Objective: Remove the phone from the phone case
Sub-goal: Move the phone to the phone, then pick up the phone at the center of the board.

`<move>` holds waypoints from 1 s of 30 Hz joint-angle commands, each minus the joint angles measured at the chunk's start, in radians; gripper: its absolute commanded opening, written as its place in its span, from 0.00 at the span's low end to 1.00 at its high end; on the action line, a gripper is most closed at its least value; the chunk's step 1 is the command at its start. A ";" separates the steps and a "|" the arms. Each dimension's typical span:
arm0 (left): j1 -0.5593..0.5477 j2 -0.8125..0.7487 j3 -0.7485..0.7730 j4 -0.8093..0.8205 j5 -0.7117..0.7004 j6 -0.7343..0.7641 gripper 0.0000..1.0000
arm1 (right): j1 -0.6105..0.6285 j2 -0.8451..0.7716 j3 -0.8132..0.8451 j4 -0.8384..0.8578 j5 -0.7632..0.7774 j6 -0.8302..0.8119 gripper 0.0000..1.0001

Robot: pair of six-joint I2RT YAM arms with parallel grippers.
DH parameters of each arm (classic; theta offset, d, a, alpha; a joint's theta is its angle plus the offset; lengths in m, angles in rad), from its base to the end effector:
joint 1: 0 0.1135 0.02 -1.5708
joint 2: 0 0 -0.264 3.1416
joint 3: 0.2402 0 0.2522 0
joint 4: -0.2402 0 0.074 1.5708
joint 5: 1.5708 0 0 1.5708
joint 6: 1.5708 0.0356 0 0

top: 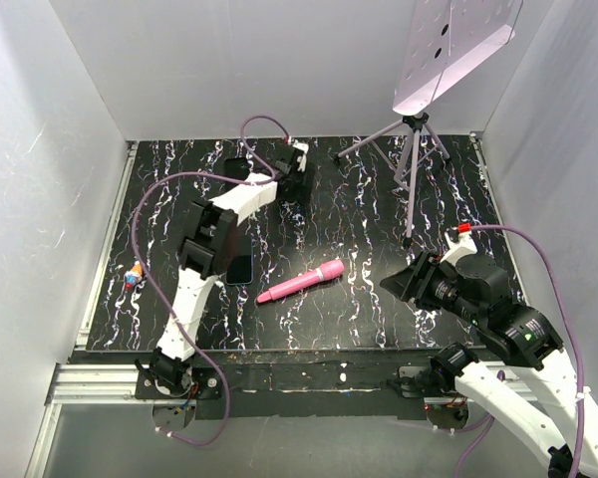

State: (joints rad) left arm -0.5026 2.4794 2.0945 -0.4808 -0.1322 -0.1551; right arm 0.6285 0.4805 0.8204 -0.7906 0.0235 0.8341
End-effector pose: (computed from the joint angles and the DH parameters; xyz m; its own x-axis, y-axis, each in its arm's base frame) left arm 0.4830 -0.2602 0.1562 -0.7216 0.2219 -0.6558 0.2947 0.9556 -0.0009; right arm 0.0777 0.0555 0.3260 -0.6594 0.4362 -0.6123 -0.1224 0.7414 0.6599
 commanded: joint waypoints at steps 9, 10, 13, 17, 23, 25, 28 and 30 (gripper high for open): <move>-0.022 -0.337 -0.458 -0.071 0.051 -0.003 0.98 | -0.004 0.036 -0.055 0.106 -0.065 -0.012 0.61; -0.022 -0.311 -0.420 -0.096 0.037 -0.001 0.98 | -0.006 0.033 -0.056 0.106 -0.065 -0.010 0.61; -0.016 -0.229 -0.305 -0.120 0.014 0.015 0.98 | -0.004 0.021 -0.056 0.093 -0.057 -0.009 0.61; 0.009 -0.110 -0.136 -0.188 -0.009 0.011 0.98 | -0.006 0.004 -0.050 0.070 -0.036 -0.009 0.61; 0.015 -0.050 -0.073 -0.200 0.020 0.035 0.89 | -0.004 0.001 -0.038 0.048 -0.028 -0.015 0.61; 0.015 -0.043 -0.073 -0.205 0.019 0.040 0.72 | -0.004 0.006 -0.040 0.056 -0.028 -0.015 0.61; 0.013 -0.080 -0.122 -0.202 0.023 0.048 0.40 | -0.004 0.021 -0.030 0.057 -0.033 -0.021 0.61; 0.012 -0.140 -0.219 -0.158 0.035 0.074 0.27 | -0.004 0.036 -0.021 0.056 -0.034 -0.029 0.61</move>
State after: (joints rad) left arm -0.4934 2.3951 2.0071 -0.6117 -0.1078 -0.1291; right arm 0.6285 0.4934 0.7628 -0.7540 -0.0219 0.8307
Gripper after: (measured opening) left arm 0.570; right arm 0.611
